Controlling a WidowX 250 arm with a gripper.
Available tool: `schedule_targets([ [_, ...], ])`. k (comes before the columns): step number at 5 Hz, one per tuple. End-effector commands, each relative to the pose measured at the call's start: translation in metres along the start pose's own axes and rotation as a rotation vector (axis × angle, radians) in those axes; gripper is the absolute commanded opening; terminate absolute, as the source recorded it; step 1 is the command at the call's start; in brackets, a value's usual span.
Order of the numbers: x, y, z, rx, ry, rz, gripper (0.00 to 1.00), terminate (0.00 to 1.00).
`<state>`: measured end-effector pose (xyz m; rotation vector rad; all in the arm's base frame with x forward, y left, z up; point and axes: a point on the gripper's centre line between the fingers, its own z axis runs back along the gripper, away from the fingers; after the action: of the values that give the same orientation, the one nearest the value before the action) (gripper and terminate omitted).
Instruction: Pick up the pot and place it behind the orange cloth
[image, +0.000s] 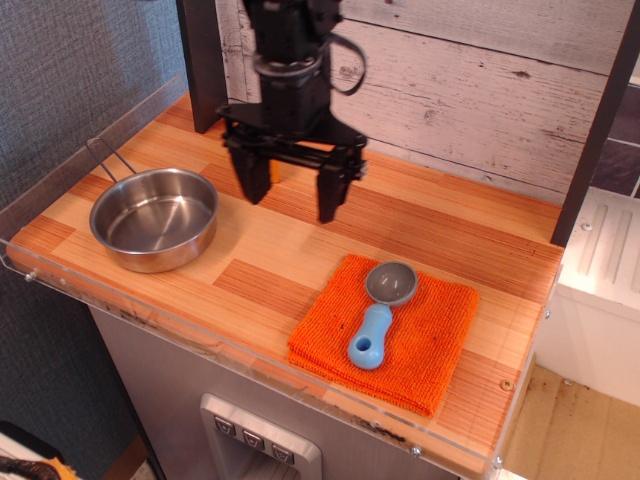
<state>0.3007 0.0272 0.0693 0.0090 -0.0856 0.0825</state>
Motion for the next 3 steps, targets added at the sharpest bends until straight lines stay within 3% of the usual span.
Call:
schedule_targets([
  [1, -0.025, 0.049, 0.014, 0.003, -0.061, 0.039, 1.00, 0.00],
  [3, -0.028, 0.074, -0.012, -0.019, -0.036, -0.052, 1.00, 0.00],
])
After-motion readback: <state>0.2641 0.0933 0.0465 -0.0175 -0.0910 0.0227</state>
